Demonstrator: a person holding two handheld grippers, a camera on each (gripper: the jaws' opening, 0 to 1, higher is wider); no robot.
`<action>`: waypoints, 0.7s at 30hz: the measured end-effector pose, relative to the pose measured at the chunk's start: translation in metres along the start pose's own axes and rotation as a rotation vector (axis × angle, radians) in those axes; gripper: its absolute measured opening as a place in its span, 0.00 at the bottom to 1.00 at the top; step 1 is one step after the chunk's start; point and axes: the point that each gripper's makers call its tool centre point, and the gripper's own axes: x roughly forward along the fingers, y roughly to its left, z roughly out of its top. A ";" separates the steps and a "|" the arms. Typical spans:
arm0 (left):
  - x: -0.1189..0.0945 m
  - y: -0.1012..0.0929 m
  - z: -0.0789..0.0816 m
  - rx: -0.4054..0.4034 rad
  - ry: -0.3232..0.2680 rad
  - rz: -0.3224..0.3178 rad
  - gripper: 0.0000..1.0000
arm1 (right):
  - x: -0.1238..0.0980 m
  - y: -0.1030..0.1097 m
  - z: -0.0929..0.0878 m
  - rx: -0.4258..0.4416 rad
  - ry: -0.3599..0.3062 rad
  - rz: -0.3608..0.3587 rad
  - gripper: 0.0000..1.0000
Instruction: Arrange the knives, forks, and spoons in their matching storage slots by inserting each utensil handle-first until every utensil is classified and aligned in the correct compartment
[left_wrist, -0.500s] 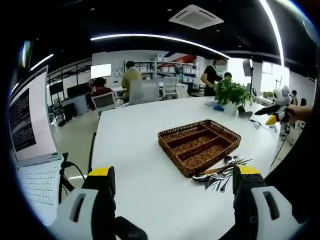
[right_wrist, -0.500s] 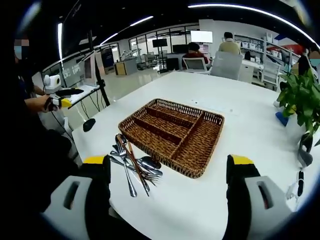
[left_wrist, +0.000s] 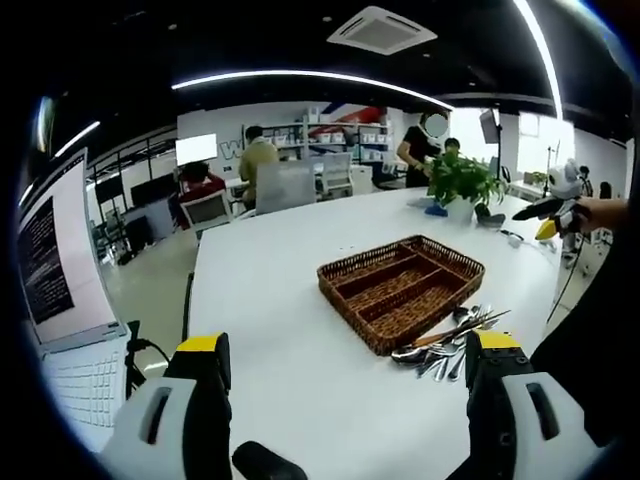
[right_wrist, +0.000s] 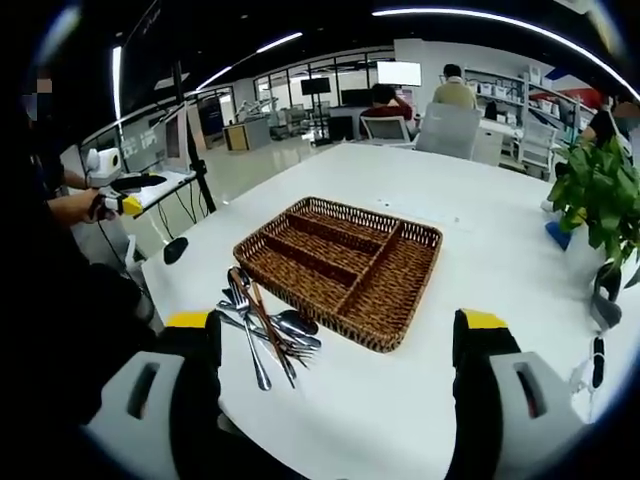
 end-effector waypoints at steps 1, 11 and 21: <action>0.000 -0.001 0.000 -0.006 0.000 -0.004 1.00 | -0.001 -0.001 0.000 -0.001 0.001 -0.005 1.00; 0.016 -0.026 0.005 0.021 0.031 -0.049 1.00 | -0.021 -0.014 0.000 -0.010 0.006 -0.042 1.00; 0.023 -0.033 0.010 0.023 0.010 -0.054 1.00 | -0.037 -0.029 -0.004 -0.021 -0.015 -0.057 1.00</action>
